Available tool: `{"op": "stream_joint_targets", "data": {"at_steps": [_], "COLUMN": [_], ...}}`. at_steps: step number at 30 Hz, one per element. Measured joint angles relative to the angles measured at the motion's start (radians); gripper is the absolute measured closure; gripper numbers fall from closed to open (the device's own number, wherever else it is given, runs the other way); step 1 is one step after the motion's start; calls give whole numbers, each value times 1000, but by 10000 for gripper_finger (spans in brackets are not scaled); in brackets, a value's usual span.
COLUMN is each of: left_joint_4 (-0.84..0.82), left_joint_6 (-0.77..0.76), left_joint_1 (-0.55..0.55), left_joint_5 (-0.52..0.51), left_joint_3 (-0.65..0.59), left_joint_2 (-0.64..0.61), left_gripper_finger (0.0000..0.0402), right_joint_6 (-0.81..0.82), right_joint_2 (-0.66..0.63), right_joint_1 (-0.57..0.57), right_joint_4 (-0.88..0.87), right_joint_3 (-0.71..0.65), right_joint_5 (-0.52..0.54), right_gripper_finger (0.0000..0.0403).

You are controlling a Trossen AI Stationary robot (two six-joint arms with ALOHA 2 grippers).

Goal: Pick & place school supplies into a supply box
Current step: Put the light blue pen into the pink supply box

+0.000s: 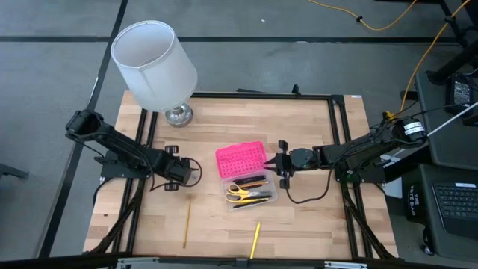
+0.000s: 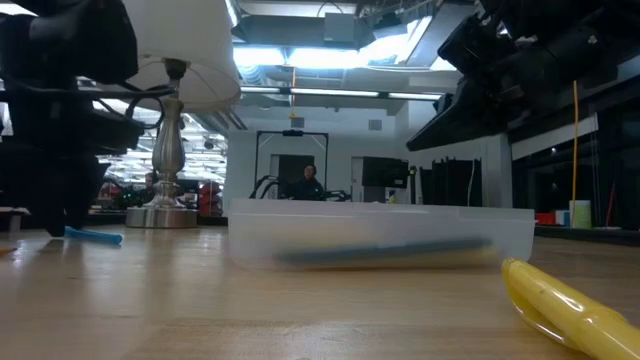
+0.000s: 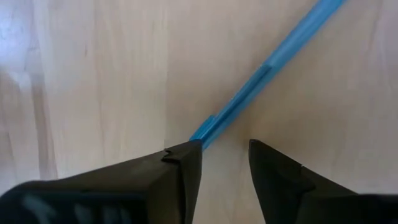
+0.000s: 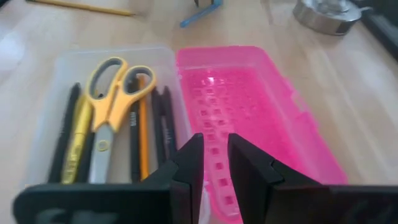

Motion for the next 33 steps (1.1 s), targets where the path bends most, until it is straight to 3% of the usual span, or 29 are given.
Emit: {"op": "stream_joint_targets", "data": {"at_steps": [5,24,33], "left_joint_4": [1,3,18], "left_joint_6": [0,57,84], "left_joint_1": [30,31,78], "left_joint_5": [2,-10,33], "left_joint_3": [1,64,63], "left_joint_2": [0,5,80], "left_gripper_finger": [285,292,298], "right_joint_6": [-7,-29,-29], "right_joint_2": [0,0,0], "right_joint_1": [0,-2,-2], "right_joint_4": [0,-1,-1], "right_joint_3": [0,0,0], "right_joint_5": [64,63,63], "right_gripper_finger": [325,325,324]}}
